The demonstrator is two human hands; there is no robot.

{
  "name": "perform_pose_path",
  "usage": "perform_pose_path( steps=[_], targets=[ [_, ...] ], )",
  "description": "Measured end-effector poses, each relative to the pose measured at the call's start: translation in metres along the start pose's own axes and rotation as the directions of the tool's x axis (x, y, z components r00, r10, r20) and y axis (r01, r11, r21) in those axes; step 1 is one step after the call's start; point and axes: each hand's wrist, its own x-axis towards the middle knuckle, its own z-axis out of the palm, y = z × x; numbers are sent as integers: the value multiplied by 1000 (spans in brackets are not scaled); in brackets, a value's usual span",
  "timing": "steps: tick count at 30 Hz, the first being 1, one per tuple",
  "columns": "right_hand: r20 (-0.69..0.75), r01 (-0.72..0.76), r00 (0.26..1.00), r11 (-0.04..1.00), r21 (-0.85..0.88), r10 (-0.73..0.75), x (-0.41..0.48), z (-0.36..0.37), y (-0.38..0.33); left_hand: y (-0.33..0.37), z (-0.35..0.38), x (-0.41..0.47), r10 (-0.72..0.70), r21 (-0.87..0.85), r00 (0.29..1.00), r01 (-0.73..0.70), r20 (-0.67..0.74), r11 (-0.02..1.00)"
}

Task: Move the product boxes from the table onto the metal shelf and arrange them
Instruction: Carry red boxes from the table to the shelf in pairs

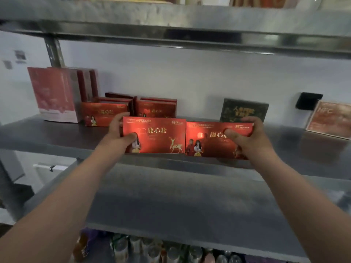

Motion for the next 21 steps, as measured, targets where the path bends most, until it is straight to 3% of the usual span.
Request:
perform_pose_path(
  steps=[4, 11, 13, 15, 17, 19, 21],
  targets=[
    [29, -6, 1000, 998, -67, 8, 34, 11, 6, -9, 9, 48, 27, 127, 998, -33, 53, 991],
    [103, 83, 994, 921, -381, -47, 78, 15, 15, -14, 29, 97, 80, 379, 994, -102, 73, 920],
    [159, 221, 975, 796, -564, -158, 86, 16, 15, -14, 33, 99, 158, 534, 986, -165, 58, 829],
    [303, 413, 910, 550, -726, -283, 93, 20, 14, -14, 40, 101, 338, 739, 940, -258, 43, 622],
    [446, 540, 836, 330, -774, -319, 99, 27, 15, -8, 50, 104, 429, 830, 897, -319, 108, 457],
    [486, 553, 825, 230, -801, -289, 108, 36, 13, 0, 62, 112, 421, 862, 878, -383, 228, 333],
    [480, 522, 843, 153, -839, -245, 122, 42, 11, 6, 70, 124, 377, 861, 871, -429, 314, 274]
  ],
)
